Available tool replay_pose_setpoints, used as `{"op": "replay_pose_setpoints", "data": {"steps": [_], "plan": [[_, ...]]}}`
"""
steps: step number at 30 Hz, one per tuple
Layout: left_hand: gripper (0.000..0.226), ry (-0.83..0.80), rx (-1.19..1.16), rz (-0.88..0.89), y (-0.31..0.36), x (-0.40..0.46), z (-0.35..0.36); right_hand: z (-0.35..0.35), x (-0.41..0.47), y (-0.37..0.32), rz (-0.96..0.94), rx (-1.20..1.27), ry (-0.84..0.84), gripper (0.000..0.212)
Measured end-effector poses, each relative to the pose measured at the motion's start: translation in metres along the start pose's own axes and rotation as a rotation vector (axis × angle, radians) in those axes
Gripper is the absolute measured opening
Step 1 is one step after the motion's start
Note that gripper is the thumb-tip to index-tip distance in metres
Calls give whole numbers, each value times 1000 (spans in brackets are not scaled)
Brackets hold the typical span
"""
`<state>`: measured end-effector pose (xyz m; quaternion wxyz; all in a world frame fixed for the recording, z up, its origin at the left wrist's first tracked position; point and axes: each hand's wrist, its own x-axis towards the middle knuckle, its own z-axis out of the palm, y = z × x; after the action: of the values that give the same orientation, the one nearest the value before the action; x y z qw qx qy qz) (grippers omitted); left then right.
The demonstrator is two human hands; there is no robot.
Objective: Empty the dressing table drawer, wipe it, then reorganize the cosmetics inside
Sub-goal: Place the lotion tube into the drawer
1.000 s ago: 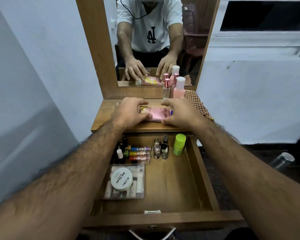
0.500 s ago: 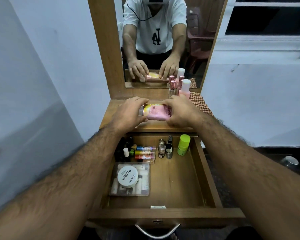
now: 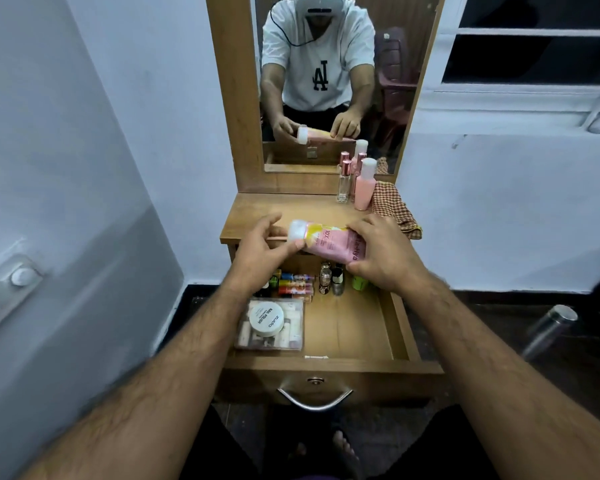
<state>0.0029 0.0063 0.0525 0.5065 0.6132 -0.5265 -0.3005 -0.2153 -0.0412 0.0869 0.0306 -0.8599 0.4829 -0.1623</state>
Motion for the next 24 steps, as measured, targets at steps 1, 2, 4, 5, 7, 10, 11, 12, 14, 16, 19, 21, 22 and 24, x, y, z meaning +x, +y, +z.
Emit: {"op": "replay_pose_setpoints", "data": {"steps": [1,2,4,5,7,10,11,12,14,16,19,21,22,24], "plan": [[58,7,-56,-31,1,-6,1,1,-6,0,7,8,-8,70],[47,3,-83,-54,0,-12,2,2,-13,0,9,15,-24,71],[30,-41,-75,-69,-1,-20,2,6,-23,1,-1,36,-64,75],[24,-85,-61,-82,-2,-24,1,9,-29,1,-7,41,-84,75],[23,-161,-50,-143,-8,-30,0,16,-38,1,-5,45,-124,75],[27,-194,-43,-210,-19,-37,0,30,-50,2,-5,38,-171,79],[27,-179,-59,-220,-20,-38,1,33,-51,1,-7,27,-181,81],[26,-158,-83,-228,-22,-39,2,36,-52,0,-11,16,-185,82],[24,-121,-148,-225,-20,-38,4,40,-51,-3,-12,13,-191,86],[23,-100,-205,-214,-15,-36,6,42,-48,-5,-3,48,-209,87],[25,-89,-239,-193,-7,-30,7,42,-44,-7,21,162,-237,74],[27,-91,-235,-185,-4,-26,7,40,-44,-8,66,340,-263,58],[29,-99,-243,-186,-3,-24,7,41,-44,-9,92,436,-277,53],[31,-118,-270,-180,0,-22,9,44,-45,-10,136,572,-294,48]]}}
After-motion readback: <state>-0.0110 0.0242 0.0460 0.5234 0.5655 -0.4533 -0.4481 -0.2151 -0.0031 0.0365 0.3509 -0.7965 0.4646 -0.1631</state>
